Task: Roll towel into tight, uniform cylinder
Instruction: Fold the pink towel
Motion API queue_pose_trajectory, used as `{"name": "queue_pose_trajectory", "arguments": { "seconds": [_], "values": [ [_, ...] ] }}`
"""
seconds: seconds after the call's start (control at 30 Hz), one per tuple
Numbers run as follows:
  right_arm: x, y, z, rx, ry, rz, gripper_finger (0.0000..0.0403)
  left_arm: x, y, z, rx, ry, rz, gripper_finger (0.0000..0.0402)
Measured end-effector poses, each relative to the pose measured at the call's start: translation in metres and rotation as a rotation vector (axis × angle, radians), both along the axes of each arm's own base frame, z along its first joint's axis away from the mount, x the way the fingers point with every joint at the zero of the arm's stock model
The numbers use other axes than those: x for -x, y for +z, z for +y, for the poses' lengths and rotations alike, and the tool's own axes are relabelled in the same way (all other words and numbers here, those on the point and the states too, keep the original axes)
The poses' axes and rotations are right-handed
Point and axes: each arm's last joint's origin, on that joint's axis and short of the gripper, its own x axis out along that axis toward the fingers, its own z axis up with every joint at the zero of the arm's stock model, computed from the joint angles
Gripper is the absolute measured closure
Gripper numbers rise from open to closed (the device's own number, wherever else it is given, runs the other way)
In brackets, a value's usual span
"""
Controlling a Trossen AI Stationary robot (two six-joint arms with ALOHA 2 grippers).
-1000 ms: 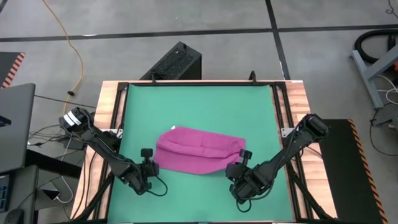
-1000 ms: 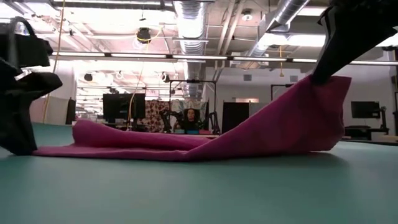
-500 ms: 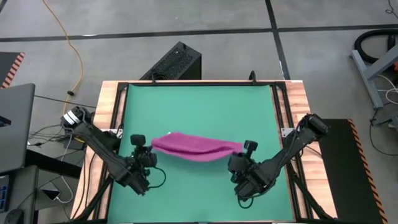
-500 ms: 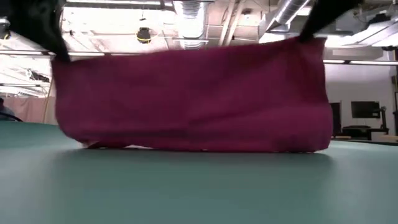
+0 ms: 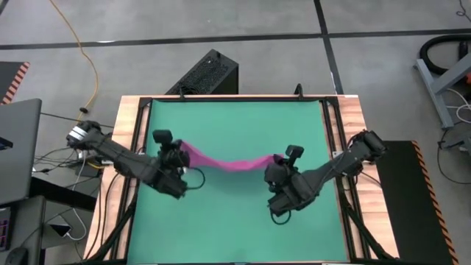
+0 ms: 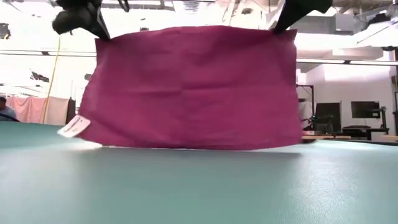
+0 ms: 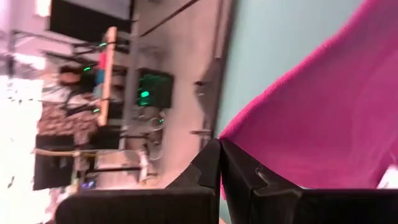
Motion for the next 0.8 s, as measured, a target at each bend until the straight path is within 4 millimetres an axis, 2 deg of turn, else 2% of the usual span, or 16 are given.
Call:
{"name": "queue_pose_trajectory", "arguments": {
  "seconds": [0.13, 0.37, 0.47, 0.57, 0.7, 0.8],
  "values": [
    [-0.01, 0.001, -0.025, 0.035, -0.07, 0.011, 0.0403, -0.007, 0.008, 0.031, -0.088, 0.079, -0.034, 0.0401],
    [-0.021, 0.006, -0.075, 0.158, -0.188, 0.012, 0.0403, -0.029, 0.015, 0.099, -0.286, 0.249, 0.074, 0.0401],
    [-0.023, 0.008, -0.093, 0.23, -0.225, 0.025, 0.0403, -0.035, 0.018, 0.131, -0.274, 0.317, 0.116, 0.0401],
    [-0.024, 0.009, -0.108, 0.248, -0.262, 0.046, 0.0403, -0.038, 0.02, 0.158, -0.159, 0.32, 0.086, 0.0401],
    [-0.024, 0.006, -0.112, 0.233, -0.282, 0.042, 0.0403, -0.037, 0.019, 0.177, -0.024, 0.291, 0.01, 0.0401],
    [-0.02, -0.005, -0.1, 0.207, -0.251, 0.071, 0.0403, -0.039, 0.013, 0.172, 0.001, 0.27, -0.003, 0.0401]
  ]
}}
